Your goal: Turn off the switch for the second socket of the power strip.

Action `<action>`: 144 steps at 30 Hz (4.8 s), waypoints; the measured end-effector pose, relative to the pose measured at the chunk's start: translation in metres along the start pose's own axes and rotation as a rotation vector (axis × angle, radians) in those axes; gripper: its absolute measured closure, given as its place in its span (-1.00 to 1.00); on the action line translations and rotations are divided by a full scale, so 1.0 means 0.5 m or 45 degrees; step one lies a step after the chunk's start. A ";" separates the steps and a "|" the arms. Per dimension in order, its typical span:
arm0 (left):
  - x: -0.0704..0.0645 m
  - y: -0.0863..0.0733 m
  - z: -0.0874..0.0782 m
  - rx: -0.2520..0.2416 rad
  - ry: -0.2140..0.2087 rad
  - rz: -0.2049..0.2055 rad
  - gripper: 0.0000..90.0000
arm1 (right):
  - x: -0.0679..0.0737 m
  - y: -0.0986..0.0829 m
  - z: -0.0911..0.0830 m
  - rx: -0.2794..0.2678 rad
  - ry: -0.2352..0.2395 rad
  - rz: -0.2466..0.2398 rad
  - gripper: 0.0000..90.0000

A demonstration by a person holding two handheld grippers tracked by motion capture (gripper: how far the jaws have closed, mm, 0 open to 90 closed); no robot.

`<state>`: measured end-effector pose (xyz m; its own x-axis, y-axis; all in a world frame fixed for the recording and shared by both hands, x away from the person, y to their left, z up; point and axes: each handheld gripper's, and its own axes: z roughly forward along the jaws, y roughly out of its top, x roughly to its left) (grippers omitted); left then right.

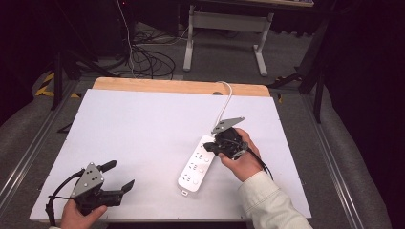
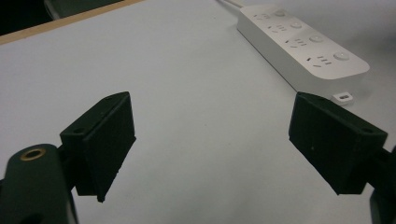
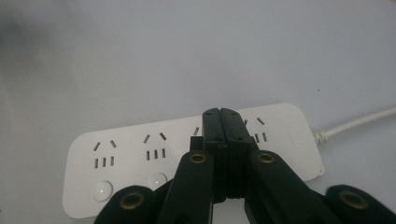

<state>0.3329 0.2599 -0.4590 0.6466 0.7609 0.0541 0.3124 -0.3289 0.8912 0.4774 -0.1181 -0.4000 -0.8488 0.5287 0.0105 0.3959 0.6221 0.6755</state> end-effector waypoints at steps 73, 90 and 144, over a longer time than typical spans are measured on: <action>-0.003 0.000 0.001 0.006 0.000 0.005 -0.67 | 0.002 -0.039 0.074 0.226 -0.010 0.029 1.00; -0.006 0.001 0.004 0.012 -0.004 0.011 -0.67 | 0.012 -0.034 0.074 0.264 -0.065 -0.003 1.00; -0.006 0.002 0.005 0.006 -0.003 0.003 -0.67 | 0.031 -0.011 -0.037 -0.173 -0.072 -0.084 0.56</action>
<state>0.3331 0.2558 -0.4593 0.6489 0.7588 0.0556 0.3141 -0.3337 0.8888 0.4555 -0.1239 -0.3901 -0.8487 0.5234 -0.0762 0.2857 0.5748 0.7668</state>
